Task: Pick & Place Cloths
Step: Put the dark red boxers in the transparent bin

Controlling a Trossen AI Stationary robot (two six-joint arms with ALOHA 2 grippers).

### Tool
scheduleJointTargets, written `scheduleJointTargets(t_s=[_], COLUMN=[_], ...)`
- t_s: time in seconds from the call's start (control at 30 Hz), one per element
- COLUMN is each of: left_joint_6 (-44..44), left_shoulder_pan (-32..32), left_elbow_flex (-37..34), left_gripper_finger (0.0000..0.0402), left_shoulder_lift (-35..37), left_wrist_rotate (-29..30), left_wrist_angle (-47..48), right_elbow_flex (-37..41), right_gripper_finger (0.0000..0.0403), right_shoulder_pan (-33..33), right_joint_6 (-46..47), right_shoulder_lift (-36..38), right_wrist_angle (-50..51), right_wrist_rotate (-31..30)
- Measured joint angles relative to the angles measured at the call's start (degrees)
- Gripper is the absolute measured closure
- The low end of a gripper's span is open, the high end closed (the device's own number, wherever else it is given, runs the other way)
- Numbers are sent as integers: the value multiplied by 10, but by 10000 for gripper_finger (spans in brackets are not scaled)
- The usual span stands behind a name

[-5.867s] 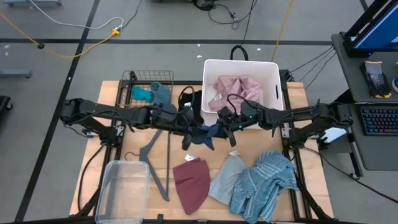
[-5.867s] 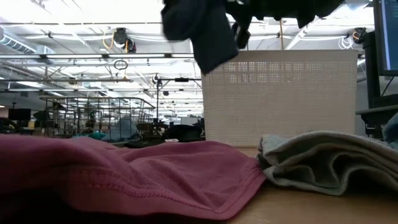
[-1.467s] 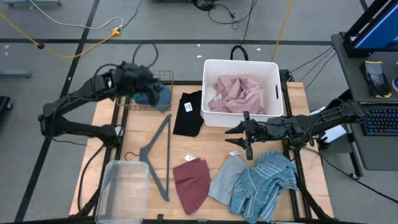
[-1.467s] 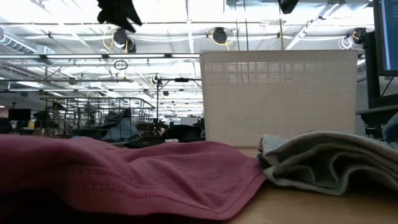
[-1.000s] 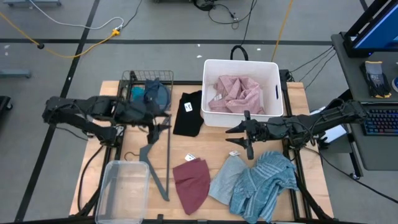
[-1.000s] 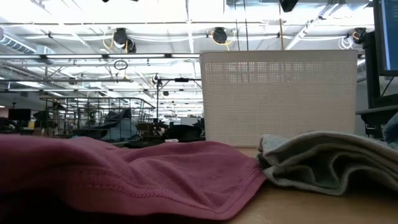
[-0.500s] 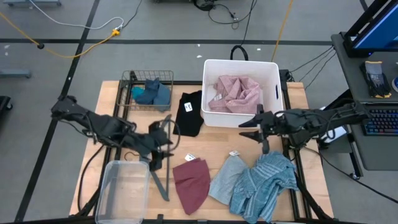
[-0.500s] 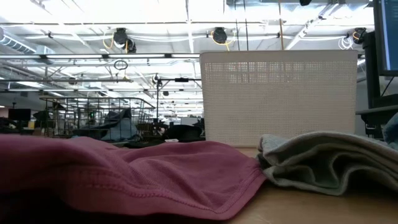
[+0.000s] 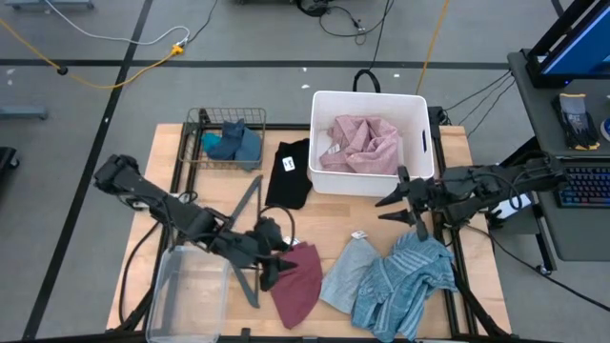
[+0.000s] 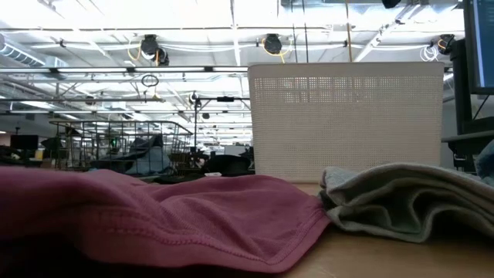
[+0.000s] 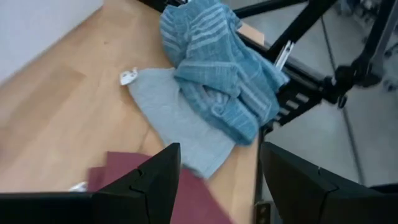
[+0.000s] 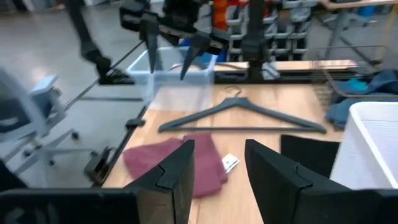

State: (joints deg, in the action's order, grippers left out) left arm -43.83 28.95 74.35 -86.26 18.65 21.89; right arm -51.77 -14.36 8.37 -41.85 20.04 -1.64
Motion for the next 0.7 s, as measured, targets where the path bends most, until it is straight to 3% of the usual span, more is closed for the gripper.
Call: scheduleJointTargets(t_s=[0.43, 0.7], left_joint_6=[-221, -236], left_shoulder_pan=[42, 45], left_elbow_flex=[0, 32], left_gripper_finger=[174, 174], left_shoulder_lift=[-87, -113], left_wrist_rotate=[24, 24], left_wrist_angle=[-27, -22], right_elbow_flex=[0, 0], right_gripper_finger=[271, 271], right_shoulder_pan=[-31, -51], right_joint_6=[-31, -31], right_shoulder_lift=[42, 56], right_wrist_angle=[33, 36], right_wrist_rotate=[5, 5])
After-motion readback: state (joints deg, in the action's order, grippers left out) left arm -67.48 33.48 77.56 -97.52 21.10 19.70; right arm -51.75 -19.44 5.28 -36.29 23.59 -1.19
